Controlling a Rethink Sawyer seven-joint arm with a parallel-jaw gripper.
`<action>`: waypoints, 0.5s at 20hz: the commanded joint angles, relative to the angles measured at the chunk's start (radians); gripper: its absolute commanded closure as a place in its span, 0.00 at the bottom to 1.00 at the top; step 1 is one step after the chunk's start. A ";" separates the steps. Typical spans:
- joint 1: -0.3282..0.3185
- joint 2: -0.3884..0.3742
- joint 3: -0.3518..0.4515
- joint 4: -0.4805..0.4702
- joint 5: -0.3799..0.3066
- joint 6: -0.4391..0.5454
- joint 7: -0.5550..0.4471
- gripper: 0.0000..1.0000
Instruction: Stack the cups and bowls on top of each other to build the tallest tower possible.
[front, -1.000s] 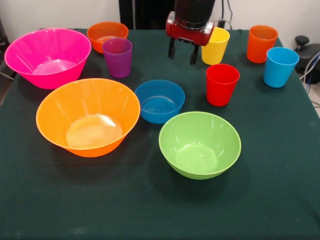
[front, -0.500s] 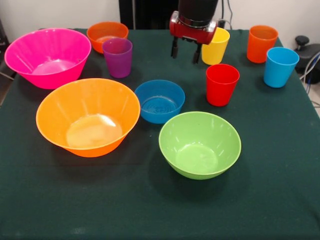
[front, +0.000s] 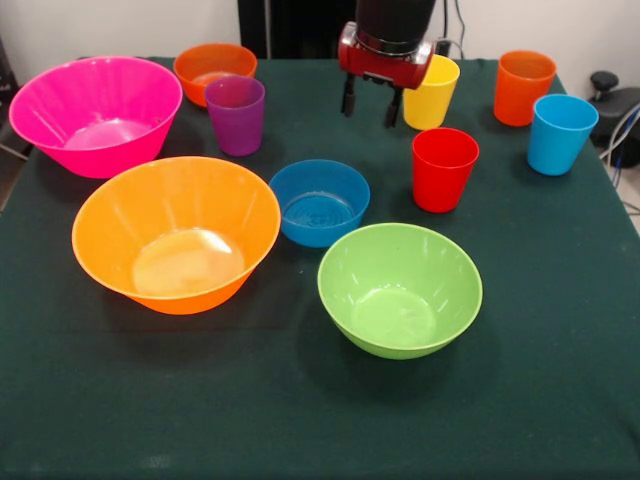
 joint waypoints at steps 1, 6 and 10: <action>-0.027 0.057 0.091 -0.103 0.032 0.107 0.053 0.00; -0.032 0.088 0.096 -0.174 0.028 0.155 0.034 0.00; -0.039 0.115 0.106 -0.240 0.026 0.209 0.015 0.00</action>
